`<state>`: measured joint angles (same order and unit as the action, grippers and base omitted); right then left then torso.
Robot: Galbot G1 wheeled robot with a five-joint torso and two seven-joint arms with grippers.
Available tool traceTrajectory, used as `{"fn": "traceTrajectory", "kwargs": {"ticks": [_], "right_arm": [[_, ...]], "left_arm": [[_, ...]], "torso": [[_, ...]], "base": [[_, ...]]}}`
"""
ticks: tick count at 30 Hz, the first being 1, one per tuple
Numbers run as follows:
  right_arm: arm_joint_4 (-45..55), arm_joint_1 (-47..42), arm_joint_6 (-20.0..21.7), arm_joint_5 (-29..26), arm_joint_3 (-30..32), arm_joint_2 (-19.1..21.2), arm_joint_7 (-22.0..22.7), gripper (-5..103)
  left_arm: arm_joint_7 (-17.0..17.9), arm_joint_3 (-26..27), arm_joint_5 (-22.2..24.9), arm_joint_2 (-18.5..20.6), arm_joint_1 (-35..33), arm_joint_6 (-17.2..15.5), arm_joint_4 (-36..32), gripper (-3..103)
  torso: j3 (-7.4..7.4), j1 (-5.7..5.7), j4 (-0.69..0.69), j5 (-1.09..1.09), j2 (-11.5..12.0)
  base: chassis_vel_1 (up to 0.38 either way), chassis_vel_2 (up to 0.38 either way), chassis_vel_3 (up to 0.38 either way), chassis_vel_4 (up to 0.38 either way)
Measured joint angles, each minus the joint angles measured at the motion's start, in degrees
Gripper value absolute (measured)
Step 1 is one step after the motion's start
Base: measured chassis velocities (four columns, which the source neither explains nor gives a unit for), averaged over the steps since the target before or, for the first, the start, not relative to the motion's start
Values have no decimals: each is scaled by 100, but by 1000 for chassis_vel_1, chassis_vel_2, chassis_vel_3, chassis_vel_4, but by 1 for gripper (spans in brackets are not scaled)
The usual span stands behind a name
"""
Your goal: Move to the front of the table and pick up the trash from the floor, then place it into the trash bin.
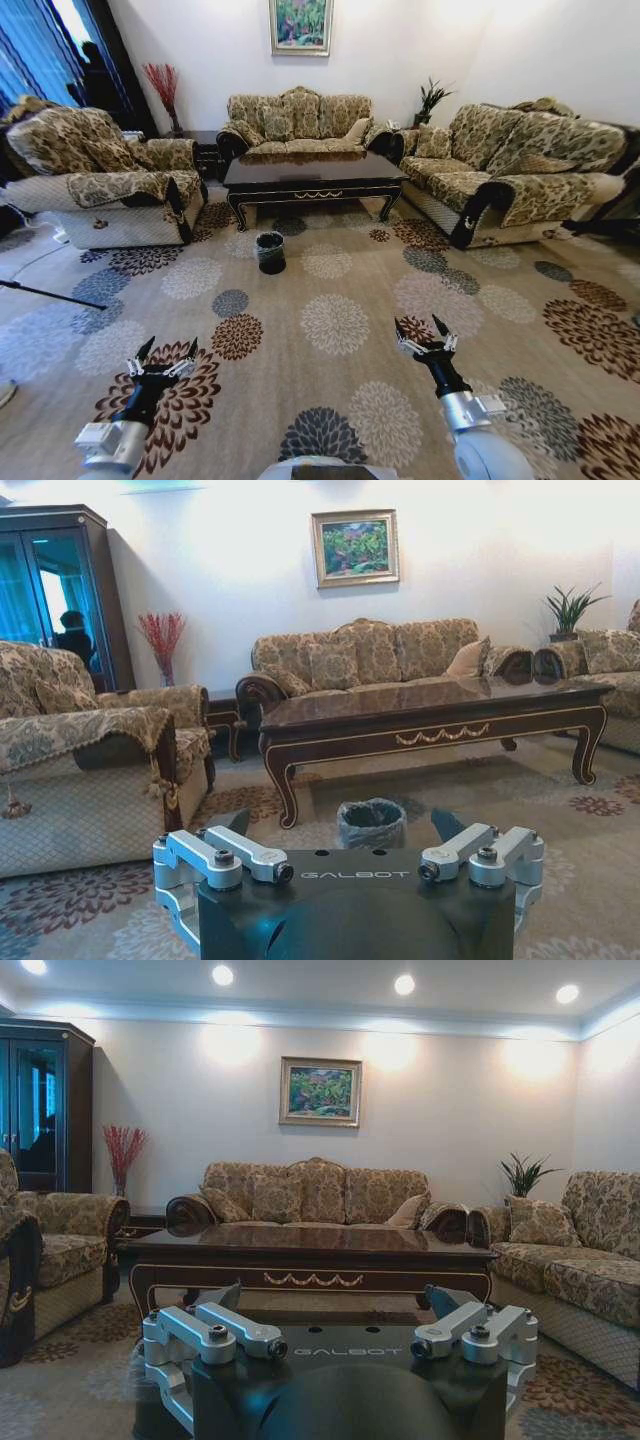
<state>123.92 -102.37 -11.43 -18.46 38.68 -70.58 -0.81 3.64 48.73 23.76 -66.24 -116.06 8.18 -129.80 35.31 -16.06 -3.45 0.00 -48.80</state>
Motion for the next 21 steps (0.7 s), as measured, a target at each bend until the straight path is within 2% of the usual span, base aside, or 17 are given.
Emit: {"fn": "traceTrajectory", "kwargs": {"ticks": [21], "right_arm": [[0, 0, 0, 0, 0, 0, 0, 100]], "left_arm": [[0, 0, 0, 0, 0, 0, 0, 100]], "torso": [[312, -237, 0, 0, -549]], "base": [[0, 0, 0, 0]]}}
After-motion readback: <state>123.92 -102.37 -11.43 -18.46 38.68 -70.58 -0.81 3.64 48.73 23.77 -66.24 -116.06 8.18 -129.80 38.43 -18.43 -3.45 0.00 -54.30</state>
